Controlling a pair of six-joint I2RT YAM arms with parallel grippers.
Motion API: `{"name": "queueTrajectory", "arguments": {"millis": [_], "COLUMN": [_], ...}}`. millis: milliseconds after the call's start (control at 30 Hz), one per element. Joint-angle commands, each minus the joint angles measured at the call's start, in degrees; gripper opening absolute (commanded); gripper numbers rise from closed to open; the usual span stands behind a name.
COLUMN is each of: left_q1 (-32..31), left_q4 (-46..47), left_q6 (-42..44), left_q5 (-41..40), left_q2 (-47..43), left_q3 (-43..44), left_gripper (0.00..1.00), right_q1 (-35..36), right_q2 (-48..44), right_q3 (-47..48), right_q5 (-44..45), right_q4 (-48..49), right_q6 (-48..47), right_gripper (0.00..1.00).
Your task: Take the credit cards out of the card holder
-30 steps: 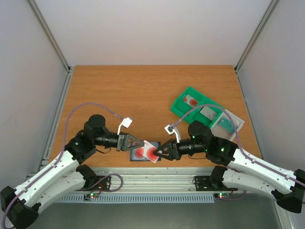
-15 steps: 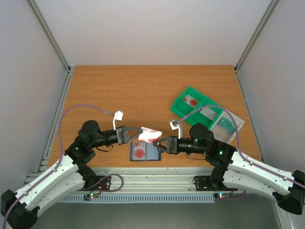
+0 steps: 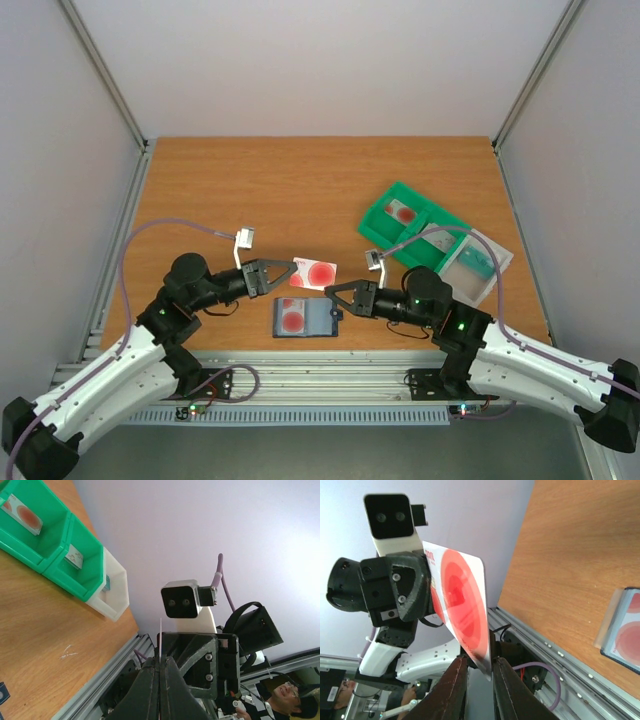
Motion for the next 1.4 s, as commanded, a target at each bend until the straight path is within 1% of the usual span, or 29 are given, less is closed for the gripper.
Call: {"name": "queueTrajectory", "arguments": {"millis": [0, 133, 333, 433, 467, 533, 667, 733, 800, 833, 867, 900, 1033, 1200, 1267, 1367], "left_q1": [-0.01, -0.05, -0.02, -0.05, -0.03, -0.06, -0.03, -0.05, -0.04, -0.06, -0.03, -0.03, 0.03, 0.00, -0.02, 0.02], "left_q4": [4.71, 4.98, 5.01, 5.83, 5.77, 4.58, 0.96, -2.53, -5.66, -7.36, -9.33, -11.55, -16.83, -27.53, -29.91, -32.20], "left_q6": [-0.65, -1.17, -1.59, -2.19, -2.36, -2.08, -0.45, 1.16, 2.72, 4.09, 4.84, 5.86, 9.81, 17.39, 19.70, 22.13], "left_q5": [-0.54, -0.33, -0.72, -0.98, -0.91, -1.10, -2.50, -3.83, -4.76, -5.28, -5.91, -6.29, -7.72, -11.04, -11.80, -13.04], "left_q2": [-0.96, -1.22, -2.14, -2.27, -2.33, -2.44, -3.18, -3.63, -3.96, -4.11, -4.26, -4.31, -4.26, -2.94, -2.77, -2.56], "left_q3": [-0.66, -1.14, -2.50, -3.17, -3.16, -2.98, -2.24, -1.27, -0.31, 0.09, 0.45, 0.74, 2.19, 5.90, 6.30, 6.24], "left_gripper": [0.00, 0.00, 0.00, 0.01, 0.05, 0.18, 0.56, 0.70, 0.81, 0.88, 0.98, 0.99, 0.99, 0.99, 0.99, 0.99], "right_q1": [0.35, 0.36, 0.36, 0.37, 0.36, 0.36, 0.31, 0.35, 0.37, 0.36, 0.35, 0.36, 0.36, -0.44, -1.28, -4.16], "right_q2": [-1.22, -1.22, -1.67, -2.05, -2.24, -2.39, -2.17, -1.84, -1.67, -1.62, -1.68, -1.60, -0.03, 5.91, 8.45, 11.72], "right_q3": [0.07, -0.26, -0.90, -1.80, -2.18, -2.47, -1.54, -0.69, 0.19, 0.62, 1.19, 1.97, 7.00, 16.94, 20.46, 23.33], "right_q5": [3.00, 3.70, 4.37, 4.99, 5.20, 5.64, 6.21, 7.17, 8.40, 9.16, 9.97, 10.90, 16.51, 24.15, 25.47, 25.59], "right_q4": [1.93, 2.32, 3.07, 3.75, 3.96, 3.72, 2.13, -0.18, -2.83, -4.21, -5.99, -7.74, -16.72, -30.45, -33.16, -35.63], "right_q6": [1.44, 1.72, 1.57, 1.46, 1.57, 1.53, 0.26, -0.67, -1.62, -2.08, -2.74, -3.56, -7.15, -12.31, -13.97, -15.71], "right_gripper": [0.16, 0.14, 0.01, 0.01, 0.01, 0.01, 0.01, 0.01, 0.01, 0.01, 0.01, 0.01, 0.01, 0.01, 0.01, 0.01]}}
